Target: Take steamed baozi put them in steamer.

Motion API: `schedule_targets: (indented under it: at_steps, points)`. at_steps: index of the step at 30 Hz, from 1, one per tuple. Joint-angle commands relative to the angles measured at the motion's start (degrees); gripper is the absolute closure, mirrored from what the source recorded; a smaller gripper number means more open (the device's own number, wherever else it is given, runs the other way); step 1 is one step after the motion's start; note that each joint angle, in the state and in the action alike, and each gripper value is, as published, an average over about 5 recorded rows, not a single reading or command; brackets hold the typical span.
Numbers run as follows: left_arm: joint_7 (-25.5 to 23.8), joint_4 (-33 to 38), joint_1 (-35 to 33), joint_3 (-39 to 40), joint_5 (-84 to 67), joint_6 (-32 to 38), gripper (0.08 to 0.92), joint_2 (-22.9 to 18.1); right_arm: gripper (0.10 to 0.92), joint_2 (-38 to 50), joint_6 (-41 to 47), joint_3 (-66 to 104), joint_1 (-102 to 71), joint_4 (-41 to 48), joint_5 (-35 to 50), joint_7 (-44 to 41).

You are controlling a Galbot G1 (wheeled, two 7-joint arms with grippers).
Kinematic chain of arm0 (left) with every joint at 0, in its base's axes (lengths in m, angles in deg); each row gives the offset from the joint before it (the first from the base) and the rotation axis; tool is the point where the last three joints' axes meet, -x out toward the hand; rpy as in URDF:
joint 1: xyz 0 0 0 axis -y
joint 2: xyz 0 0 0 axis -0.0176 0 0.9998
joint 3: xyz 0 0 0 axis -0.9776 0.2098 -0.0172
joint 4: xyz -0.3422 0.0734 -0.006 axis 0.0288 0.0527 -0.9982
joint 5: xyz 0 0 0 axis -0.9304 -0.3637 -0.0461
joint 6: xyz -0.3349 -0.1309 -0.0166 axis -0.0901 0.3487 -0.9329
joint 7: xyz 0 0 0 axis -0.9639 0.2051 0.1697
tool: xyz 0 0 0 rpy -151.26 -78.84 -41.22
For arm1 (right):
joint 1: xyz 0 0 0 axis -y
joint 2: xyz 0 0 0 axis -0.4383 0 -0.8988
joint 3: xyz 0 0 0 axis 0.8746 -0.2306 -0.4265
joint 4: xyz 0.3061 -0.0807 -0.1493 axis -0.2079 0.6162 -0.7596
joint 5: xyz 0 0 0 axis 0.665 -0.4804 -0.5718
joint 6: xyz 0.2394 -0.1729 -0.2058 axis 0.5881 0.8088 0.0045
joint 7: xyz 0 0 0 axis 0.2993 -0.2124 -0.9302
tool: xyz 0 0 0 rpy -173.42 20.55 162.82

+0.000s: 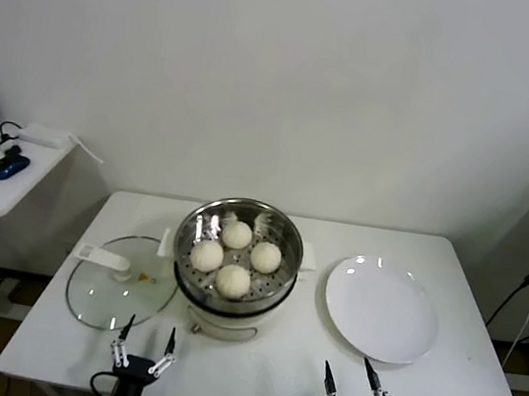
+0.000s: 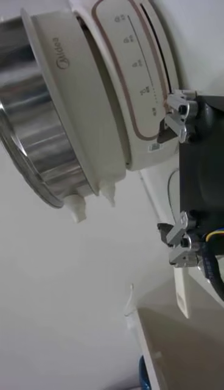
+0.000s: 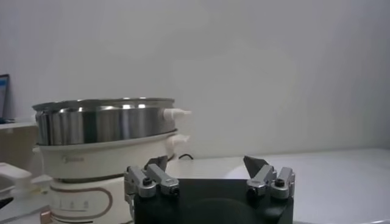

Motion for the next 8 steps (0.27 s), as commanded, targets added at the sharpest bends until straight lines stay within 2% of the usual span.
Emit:
schedule_targets:
  at_steps: [1,8]
  points:
    - [-0.1,0.0,0.1,0.0,0.0,-0.1,0.177,-0.8,0.203,-2.2,-1.3,0.4,-1.8,0.2,-1.0,-0.2]
    - [-0.3,0.4,0.2,0.3,-1.2,-1.0,0.177,-0.8,0.203,-2.2,-0.6,0.1,-1.4,0.1,-0.7,-0.1]
